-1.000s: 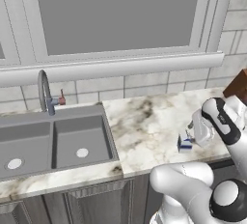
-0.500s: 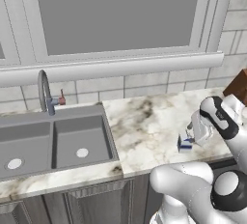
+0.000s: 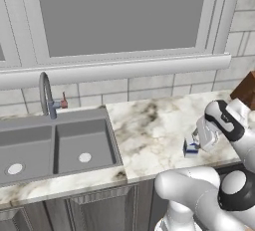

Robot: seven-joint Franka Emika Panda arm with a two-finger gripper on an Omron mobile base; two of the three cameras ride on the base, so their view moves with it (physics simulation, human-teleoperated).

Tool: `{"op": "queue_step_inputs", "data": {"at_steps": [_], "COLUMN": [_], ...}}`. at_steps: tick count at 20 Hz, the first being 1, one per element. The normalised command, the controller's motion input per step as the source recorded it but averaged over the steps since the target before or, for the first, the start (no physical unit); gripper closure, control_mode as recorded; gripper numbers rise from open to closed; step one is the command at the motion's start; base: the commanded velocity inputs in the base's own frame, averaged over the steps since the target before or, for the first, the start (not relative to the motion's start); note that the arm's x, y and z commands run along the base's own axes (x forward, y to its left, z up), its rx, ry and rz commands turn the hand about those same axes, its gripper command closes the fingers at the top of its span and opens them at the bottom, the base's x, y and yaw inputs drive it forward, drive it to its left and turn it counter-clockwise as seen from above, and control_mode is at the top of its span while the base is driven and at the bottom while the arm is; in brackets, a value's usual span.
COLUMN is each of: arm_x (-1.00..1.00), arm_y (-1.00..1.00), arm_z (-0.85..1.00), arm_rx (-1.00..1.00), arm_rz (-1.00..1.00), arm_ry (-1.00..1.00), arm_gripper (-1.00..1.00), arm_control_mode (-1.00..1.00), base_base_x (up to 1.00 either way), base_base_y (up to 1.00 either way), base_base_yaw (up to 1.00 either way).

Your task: Gather the eggs and milk located in the vicinity of the sink area and place them right next to the bowl.

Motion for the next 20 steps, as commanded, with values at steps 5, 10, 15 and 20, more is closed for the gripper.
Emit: {"op": "queue_step_inputs", "data": {"at_steps": [5, 10, 15, 20], "arm_x": [0.0, 0.01, 0.04, 0.13], "arm_y": [0.0, -0.05, -0.03, 0.0], "arm_z": [-0.05, -0.02, 0.0, 0.0], "arm_rx": [0.0, 0.0, 0.0, 0.0], "arm_rz": [0.02, 0.01, 0.0, 0.0], "arm_ry": [0.02, 0.01, 0.0, 0.0], "arm_gripper": [-1.0, -1.0, -1.0, -1.0], "arm_control_mode": [-1.0, -1.0, -1.0, -1.0], "base_base_x": [0.0, 0.0, 0.0, 0.0], "base_base_y": [0.0, 0.0, 0.0, 0.0], "base_base_yaw": [0.0, 0.0, 0.0, 0.0]}}
